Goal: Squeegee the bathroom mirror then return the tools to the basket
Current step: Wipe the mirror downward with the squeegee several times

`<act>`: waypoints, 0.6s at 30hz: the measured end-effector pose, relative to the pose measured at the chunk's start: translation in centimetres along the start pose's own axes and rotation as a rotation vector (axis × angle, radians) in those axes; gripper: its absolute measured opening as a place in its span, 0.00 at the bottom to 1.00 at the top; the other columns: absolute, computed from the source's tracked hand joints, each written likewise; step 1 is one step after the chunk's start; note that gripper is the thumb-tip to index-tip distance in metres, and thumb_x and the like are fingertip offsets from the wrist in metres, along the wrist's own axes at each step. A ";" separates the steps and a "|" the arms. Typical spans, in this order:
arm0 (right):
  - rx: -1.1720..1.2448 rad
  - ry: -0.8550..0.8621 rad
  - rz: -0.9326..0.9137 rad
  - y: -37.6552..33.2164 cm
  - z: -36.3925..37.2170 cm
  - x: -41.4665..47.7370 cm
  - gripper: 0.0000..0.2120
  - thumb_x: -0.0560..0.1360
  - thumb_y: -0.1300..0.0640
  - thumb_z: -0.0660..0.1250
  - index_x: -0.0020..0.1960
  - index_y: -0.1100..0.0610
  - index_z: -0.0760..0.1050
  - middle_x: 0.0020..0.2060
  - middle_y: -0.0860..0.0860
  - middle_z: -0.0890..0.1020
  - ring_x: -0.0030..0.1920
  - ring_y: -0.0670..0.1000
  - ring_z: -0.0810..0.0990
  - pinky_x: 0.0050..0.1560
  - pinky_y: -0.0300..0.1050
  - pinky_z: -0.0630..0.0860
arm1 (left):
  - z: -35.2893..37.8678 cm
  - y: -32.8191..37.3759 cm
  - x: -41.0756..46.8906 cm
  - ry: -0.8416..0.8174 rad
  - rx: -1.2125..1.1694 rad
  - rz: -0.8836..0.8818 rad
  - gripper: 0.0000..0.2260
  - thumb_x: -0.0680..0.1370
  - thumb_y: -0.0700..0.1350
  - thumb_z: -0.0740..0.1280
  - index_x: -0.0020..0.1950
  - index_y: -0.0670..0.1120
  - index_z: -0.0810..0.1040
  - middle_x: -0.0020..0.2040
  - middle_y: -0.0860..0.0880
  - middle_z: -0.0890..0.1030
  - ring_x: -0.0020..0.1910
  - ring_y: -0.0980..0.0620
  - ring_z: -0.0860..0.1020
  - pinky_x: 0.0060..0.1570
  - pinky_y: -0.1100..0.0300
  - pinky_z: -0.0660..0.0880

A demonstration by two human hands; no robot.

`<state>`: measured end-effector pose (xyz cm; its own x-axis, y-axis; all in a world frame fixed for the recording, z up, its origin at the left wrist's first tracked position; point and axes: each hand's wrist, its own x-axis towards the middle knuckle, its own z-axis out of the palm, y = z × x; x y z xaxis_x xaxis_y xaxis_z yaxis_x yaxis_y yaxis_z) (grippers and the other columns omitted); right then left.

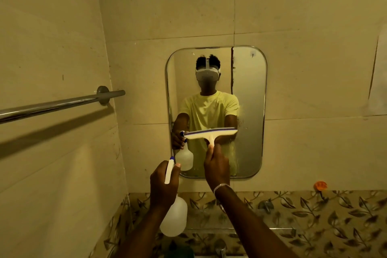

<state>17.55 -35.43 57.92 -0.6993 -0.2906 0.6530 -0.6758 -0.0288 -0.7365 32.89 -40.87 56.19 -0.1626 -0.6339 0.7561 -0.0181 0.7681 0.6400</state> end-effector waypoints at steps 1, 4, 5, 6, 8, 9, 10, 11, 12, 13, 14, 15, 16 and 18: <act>0.012 -0.016 0.020 1.0 0.1 -1.1 0.12 0.84 0.48 0.55 0.59 0.53 0.73 0.32 0.44 0.77 0.31 0.44 0.79 0.27 0.41 0.76 | 0.1 0.0 -0.1 0.001 -0.003 -0.002 0.06 0.80 0.43 0.69 0.43 0.43 0.79 0.34 0.50 0.79 0.32 0.53 0.79 0.32 0.70 0.74; -0.028 -0.036 0.079 3.5 0.5 -4.3 0.16 0.84 0.48 0.55 0.66 0.53 0.73 0.32 0.45 0.78 0.30 0.44 0.78 0.26 0.40 0.74 | 0.0 -0.4 -0.5 -0.001 -0.005 -0.006 0.07 0.79 0.45 0.69 0.44 0.43 0.79 0.34 0.50 0.79 0.33 0.53 0.80 0.33 0.71 0.75; -0.053 -0.036 0.095 4.2 0.6 -5.2 0.17 0.84 0.48 0.55 0.67 0.53 0.73 0.31 0.46 0.77 0.29 0.44 0.77 0.24 0.36 0.69 | -0.1 -0.5 -0.7 -0.002 0.000 -0.010 0.07 0.79 0.45 0.69 0.44 0.43 0.80 0.34 0.51 0.80 0.33 0.52 0.80 0.33 0.71 0.75; -0.060 -0.044 0.124 4.8 0.6 -6.1 0.16 0.84 0.48 0.55 0.66 0.53 0.73 0.30 0.46 0.77 0.27 0.44 0.77 0.23 0.33 0.67 | -0.2 -0.7 -0.8 -0.004 0.005 -0.015 0.06 0.79 0.44 0.69 0.44 0.43 0.80 0.34 0.51 0.80 0.33 0.52 0.81 0.32 0.70 0.76; -0.059 -0.087 0.199 6.0 0.7 -7.7 0.13 0.84 0.48 0.55 0.60 0.52 0.75 0.30 0.47 0.78 0.27 0.44 0.77 0.23 0.33 0.69 | -0.4 -1.0 -1.1 -0.005 0.011 -0.024 0.05 0.79 0.43 0.70 0.44 0.45 0.79 0.34 0.52 0.79 0.34 0.52 0.81 0.32 0.69 0.76; -0.080 -0.110 0.233 6.7 0.7 -8.4 0.13 0.84 0.48 0.55 0.57 0.53 0.75 0.30 0.47 0.78 0.28 0.44 0.78 0.24 0.35 0.71 | -0.5 -1.2 -1.2 -0.003 0.014 -0.026 0.05 0.79 0.43 0.70 0.43 0.45 0.79 0.34 0.52 0.79 0.35 0.52 0.80 0.32 0.68 0.76; -0.110 -0.131 0.268 7.4 0.7 -9.1 0.13 0.84 0.48 0.55 0.56 0.53 0.75 0.32 0.46 0.78 0.30 0.43 0.78 0.26 0.37 0.73 | -0.6 -1.3 -1.4 0.001 0.019 -0.029 0.06 0.79 0.44 0.69 0.43 0.45 0.79 0.33 0.51 0.79 0.33 0.52 0.80 0.32 0.67 0.77; -0.127 -0.149 0.302 8.0 0.6 -9.7 0.13 0.84 0.48 0.55 0.55 0.53 0.75 0.34 0.45 0.78 0.32 0.43 0.78 0.29 0.38 0.75 | -0.8 -1.4 -1.5 0.007 0.026 -0.036 0.06 0.79 0.45 0.69 0.44 0.45 0.80 0.34 0.51 0.79 0.32 0.53 0.80 0.32 0.66 0.78; -0.138 -0.160 0.332 8.5 0.5 -10.2 0.13 0.84 0.48 0.55 0.55 0.54 0.75 0.36 0.45 0.79 0.35 0.44 0.78 0.33 0.40 0.76 | -0.9 -1.5 -1.6 0.012 0.031 -0.046 0.06 0.79 0.45 0.69 0.44 0.44 0.80 0.34 0.50 0.80 0.32 0.53 0.80 0.33 0.63 0.79; -0.150 -0.163 0.352 8.9 0.3 -10.5 0.14 0.84 0.48 0.55 0.56 0.54 0.75 0.38 0.45 0.79 0.37 0.45 0.78 0.36 0.42 0.76 | -1.0 -1.5 -1.7 0.014 0.035 -0.054 0.06 0.79 0.45 0.70 0.44 0.44 0.80 0.34 0.50 0.80 0.33 0.53 0.81 0.33 0.61 0.80; -0.164 -0.155 0.362 9.2 0.0 -10.6 0.14 0.84 0.49 0.55 0.55 0.55 0.75 0.39 0.46 0.78 0.38 0.47 0.77 0.38 0.43 0.75 | -1.0 -1.6 -1.7 0.016 0.041 -0.056 0.05 0.79 0.44 0.70 0.44 0.44 0.80 0.34 0.49 0.80 0.33 0.53 0.81 0.33 0.59 0.80; -0.169 -0.144 0.367 9.3 -0.4 -10.6 0.15 0.84 0.49 0.54 0.55 0.56 0.76 0.39 0.47 0.78 0.38 0.48 0.76 0.39 0.44 0.74 | -1.0 -1.6 -1.8 0.017 0.044 -0.057 0.05 0.79 0.44 0.70 0.44 0.44 0.80 0.34 0.49 0.80 0.33 0.53 0.81 0.33 0.59 0.81; -0.161 -0.132 0.363 9.3 -0.8 -10.5 0.15 0.84 0.49 0.54 0.55 0.56 0.76 0.40 0.48 0.79 0.38 0.49 0.76 0.40 0.45 0.74 | -1.0 -1.6 -1.9 0.018 0.044 -0.058 0.05 0.79 0.44 0.70 0.44 0.44 0.80 0.34 0.50 0.80 0.33 0.53 0.81 0.33 0.58 0.81; -0.130 -0.095 0.330 8.7 -2.0 -9.8 0.13 0.84 0.50 0.55 0.54 0.55 0.75 0.37 0.48 0.80 0.35 0.48 0.78 0.37 0.47 0.78 | -0.9 -1.5 -2.0 0.013 0.036 -0.062 0.05 0.79 0.44 0.70 0.45 0.45 0.80 0.34 0.50 0.80 0.33 0.52 0.81 0.33 0.58 0.81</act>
<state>18.09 -30.89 45.45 -0.8640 -0.3513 0.3606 -0.4459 0.2016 -0.8721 34.10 -40.87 53.82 -0.1472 -0.6813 0.7171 -0.0636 0.7300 0.6805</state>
